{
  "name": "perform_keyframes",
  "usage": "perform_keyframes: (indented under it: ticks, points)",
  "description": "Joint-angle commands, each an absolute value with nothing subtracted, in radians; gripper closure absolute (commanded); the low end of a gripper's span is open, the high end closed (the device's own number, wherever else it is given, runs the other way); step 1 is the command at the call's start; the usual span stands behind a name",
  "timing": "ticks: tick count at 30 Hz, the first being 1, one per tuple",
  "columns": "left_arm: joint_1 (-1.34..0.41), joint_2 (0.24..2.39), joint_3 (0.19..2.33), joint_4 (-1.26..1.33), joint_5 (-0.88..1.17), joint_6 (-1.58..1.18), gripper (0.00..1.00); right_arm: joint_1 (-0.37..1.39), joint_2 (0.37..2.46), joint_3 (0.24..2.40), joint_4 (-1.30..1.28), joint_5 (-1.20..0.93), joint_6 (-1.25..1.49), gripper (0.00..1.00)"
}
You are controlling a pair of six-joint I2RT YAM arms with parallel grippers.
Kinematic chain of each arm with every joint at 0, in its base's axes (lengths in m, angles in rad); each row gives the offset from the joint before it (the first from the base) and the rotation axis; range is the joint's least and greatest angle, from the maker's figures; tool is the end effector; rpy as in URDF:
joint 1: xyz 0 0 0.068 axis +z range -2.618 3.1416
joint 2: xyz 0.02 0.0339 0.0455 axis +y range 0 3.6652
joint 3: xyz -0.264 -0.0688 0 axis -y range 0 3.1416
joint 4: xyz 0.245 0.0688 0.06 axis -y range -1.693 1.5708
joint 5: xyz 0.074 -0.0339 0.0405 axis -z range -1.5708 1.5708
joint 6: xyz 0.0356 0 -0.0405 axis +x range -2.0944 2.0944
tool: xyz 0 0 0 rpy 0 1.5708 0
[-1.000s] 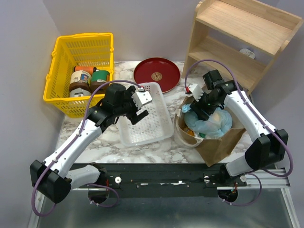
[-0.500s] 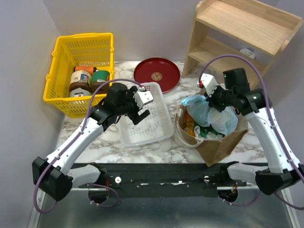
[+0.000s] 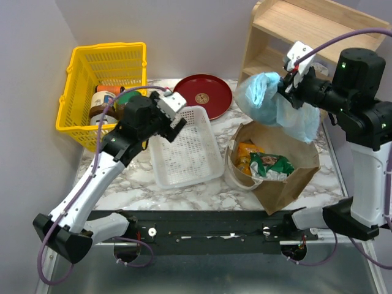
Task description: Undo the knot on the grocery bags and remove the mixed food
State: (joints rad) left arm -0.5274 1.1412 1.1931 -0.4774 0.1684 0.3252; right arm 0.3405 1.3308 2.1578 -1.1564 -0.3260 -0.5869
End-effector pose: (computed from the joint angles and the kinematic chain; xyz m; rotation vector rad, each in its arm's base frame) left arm 0.2139 -0.1315 0.3811 0.9258 1.7754 -0.2980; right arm 0.1667 0.0712 0.5560 -1.0340 1.5757 0.1410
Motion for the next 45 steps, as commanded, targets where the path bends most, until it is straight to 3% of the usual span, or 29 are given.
perform_keyframes:
  ticks: [1,5,10,14,19,26,31,39,45]
  points:
    - [-0.431,1.042,1.267,-0.462,-0.159,0.235,0.01,0.426,1.469,2.333,-1.135,-0.433,-0.563,1.00]
    - [-0.407,0.968,1.273,-0.479,-0.255,0.244,0.01,0.582,1.502,2.289,-1.046,-0.429,-0.607,1.00]
    - [-0.327,0.948,1.293,-0.399,-0.396,0.261,0.01,0.653,1.529,2.186,-0.969,-0.506,-0.545,1.00]
    - [-0.324,0.966,1.298,-0.332,-0.351,0.330,0.01,0.670,1.565,2.142,-1.011,-0.651,-0.488,1.00]
    - [-0.322,1.008,1.267,-0.295,-0.302,0.301,0.01,0.672,1.528,1.890,-0.963,-0.661,-0.413,0.99]
    - [-0.324,1.048,1.279,-0.357,0.176,0.267,0.01,0.669,1.603,1.986,-0.996,-0.669,-0.448,1.00]
    - [-0.325,1.091,1.368,-0.515,0.637,0.244,0.01,0.669,1.638,2.026,-0.997,-0.649,-0.457,1.00]
    - [-0.354,1.198,1.338,-0.427,1.001,0.063,0.01,0.670,1.675,2.082,-1.046,-0.609,-0.572,1.00]
    - [-0.367,1.307,1.303,-0.178,1.149,-0.139,0.01,0.670,1.697,2.043,-1.022,-0.566,-0.603,1.00]
